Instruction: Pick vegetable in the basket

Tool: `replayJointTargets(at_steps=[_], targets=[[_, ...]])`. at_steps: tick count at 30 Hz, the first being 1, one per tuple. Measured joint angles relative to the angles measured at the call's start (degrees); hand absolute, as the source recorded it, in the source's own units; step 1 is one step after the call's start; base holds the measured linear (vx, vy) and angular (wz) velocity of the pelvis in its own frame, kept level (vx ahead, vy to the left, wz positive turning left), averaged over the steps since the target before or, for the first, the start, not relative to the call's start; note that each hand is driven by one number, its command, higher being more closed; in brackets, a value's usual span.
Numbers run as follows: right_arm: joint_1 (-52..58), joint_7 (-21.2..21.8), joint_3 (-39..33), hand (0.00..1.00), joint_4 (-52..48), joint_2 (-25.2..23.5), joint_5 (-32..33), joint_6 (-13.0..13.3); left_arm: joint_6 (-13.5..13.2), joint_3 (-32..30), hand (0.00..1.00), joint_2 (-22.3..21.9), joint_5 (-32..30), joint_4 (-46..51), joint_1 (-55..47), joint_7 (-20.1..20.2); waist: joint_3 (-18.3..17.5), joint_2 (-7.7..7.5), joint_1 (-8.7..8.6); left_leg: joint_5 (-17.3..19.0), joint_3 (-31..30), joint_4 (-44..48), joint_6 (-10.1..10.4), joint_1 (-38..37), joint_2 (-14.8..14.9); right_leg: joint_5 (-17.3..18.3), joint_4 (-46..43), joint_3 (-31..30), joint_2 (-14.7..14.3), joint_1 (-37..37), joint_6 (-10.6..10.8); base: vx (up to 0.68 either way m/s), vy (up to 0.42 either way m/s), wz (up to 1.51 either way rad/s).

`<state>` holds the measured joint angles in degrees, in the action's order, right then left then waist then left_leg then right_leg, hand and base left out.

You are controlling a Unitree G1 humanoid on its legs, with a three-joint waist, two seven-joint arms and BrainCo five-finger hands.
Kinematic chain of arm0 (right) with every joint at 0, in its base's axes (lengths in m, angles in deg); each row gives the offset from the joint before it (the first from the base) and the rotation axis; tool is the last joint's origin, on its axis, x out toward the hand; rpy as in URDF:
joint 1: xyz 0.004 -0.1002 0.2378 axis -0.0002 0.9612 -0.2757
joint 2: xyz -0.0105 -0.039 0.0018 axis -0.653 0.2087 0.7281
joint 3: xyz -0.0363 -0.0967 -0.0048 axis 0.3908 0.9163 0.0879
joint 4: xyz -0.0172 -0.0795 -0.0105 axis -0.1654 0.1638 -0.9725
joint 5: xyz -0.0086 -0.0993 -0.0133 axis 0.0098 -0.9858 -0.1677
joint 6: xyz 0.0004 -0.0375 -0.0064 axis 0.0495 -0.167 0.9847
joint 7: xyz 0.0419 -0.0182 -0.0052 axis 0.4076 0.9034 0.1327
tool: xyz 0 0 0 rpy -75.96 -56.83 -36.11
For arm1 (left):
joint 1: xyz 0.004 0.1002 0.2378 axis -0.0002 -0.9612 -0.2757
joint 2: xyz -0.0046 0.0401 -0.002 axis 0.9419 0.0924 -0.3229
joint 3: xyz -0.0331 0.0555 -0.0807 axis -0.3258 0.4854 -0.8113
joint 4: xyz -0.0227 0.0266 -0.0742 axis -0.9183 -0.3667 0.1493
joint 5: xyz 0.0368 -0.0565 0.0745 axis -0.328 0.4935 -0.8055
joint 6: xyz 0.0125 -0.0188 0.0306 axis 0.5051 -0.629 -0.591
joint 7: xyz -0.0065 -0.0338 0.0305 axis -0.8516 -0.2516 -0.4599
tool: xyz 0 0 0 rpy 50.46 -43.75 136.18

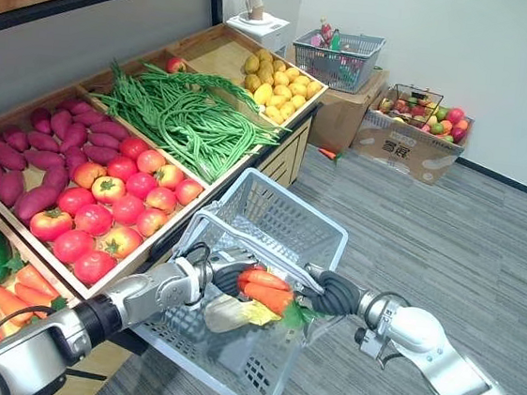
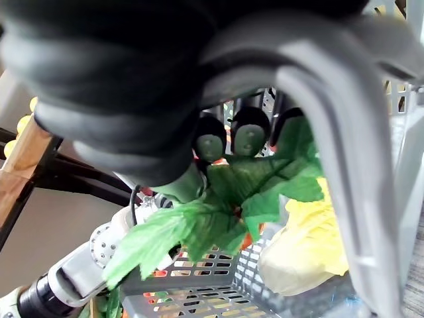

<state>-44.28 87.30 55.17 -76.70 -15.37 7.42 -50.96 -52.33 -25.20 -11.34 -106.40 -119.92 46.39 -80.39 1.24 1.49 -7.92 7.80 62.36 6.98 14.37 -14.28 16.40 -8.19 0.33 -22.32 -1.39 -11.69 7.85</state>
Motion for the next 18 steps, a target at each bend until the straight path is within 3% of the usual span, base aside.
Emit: replayJointTargets(at_steps=[18], targets=[[0.97, 1.19, 0.01, 1.0, 1.8, -1.88, 1.09, 0.01, -0.21, -1.42, 0.0, -0.81, -2.06, -1.76, 0.1, 0.0, 1.18, -1.22, -0.01, -0.35, -1.77, -3.12, -0.55, -0.58, -2.86, -0.14, 1.49, 0.61, 2.02, 1.33, 0.3, -0.06, -0.018, 0.03]])
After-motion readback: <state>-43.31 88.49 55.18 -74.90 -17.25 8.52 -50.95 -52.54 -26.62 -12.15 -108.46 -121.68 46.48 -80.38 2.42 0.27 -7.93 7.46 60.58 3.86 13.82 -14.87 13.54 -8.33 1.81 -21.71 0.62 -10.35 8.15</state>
